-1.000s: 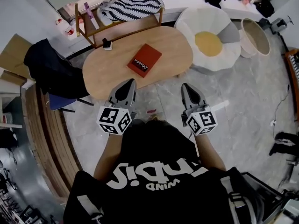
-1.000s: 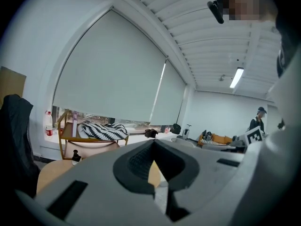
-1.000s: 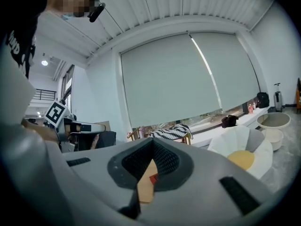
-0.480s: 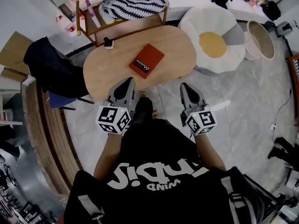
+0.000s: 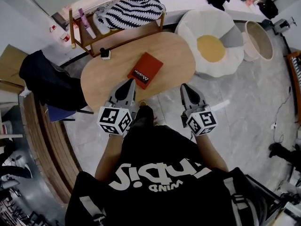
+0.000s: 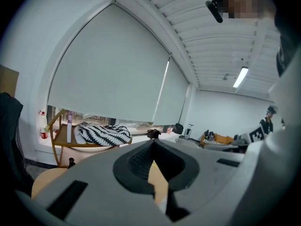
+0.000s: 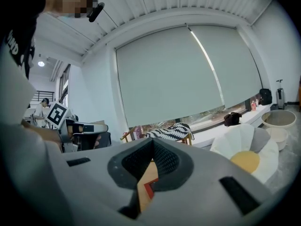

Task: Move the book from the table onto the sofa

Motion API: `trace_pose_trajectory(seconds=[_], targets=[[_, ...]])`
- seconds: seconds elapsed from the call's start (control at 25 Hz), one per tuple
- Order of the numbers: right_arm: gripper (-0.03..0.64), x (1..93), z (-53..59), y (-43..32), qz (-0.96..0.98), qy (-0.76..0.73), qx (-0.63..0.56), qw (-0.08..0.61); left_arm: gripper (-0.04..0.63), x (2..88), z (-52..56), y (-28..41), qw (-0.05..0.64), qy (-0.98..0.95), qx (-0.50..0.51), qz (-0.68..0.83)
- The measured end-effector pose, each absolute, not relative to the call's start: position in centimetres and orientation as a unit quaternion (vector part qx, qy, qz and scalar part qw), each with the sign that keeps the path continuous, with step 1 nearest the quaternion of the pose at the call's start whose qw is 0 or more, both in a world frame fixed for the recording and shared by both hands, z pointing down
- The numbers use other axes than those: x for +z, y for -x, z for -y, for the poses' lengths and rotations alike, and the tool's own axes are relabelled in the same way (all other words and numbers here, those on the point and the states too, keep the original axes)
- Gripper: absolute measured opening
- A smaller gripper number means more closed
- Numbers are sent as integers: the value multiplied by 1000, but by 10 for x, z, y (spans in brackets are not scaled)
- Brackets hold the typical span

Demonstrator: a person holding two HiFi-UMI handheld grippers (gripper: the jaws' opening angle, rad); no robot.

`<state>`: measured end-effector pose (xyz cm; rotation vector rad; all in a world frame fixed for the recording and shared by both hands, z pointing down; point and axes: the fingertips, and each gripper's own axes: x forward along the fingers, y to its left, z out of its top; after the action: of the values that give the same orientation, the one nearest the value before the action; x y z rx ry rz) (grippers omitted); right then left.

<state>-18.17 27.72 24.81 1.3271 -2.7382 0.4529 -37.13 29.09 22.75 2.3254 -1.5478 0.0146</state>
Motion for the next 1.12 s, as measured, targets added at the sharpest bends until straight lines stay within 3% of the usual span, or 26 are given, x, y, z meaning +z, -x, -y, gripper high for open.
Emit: trace_pose_trajectory(seconds=[1.12], targets=[[-3,242,-149,236,869,-470,149,45,8,232,-148,406,186,-852,23,488]])
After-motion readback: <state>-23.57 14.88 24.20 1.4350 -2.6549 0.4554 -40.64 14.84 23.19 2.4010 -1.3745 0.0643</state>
